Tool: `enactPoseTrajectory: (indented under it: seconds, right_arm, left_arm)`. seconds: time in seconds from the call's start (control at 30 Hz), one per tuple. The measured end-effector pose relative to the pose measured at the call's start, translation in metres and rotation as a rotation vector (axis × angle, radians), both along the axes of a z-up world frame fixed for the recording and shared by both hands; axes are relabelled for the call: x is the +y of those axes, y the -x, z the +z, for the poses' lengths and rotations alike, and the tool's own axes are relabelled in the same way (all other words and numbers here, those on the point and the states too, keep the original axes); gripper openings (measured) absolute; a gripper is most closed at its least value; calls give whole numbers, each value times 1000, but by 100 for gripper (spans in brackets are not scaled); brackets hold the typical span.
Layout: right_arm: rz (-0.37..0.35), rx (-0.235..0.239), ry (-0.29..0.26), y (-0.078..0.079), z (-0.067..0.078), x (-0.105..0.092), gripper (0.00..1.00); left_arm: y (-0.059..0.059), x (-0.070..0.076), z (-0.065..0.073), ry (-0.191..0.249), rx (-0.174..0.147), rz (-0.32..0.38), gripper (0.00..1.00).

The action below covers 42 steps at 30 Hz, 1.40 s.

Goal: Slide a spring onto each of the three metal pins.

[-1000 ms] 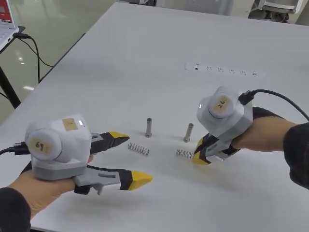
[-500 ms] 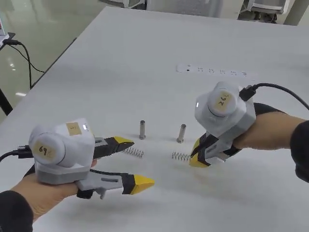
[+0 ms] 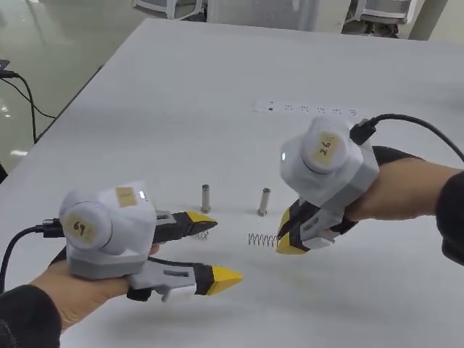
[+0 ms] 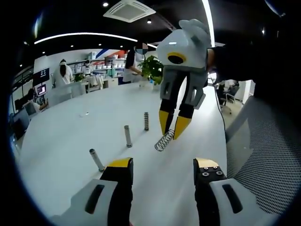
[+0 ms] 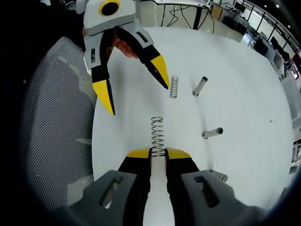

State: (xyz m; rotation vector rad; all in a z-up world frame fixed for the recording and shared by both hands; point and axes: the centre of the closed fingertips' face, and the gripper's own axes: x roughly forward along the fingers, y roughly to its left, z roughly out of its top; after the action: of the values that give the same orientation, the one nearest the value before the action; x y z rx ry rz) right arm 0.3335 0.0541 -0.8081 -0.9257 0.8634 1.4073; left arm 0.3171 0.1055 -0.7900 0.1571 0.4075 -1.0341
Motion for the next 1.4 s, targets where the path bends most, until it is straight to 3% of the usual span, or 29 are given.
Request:
enactPoseTrajectory:
  seconds: [0.67,1.4]
  right_arm:
    - [77,6,11,20,9,6,13]
    - [138,21,38,30,9,6,13]
  left_arm:
    - [10,-22,0,-8,-14,-98,35]
    - [14,-31,1,-16,-47,-152,14]
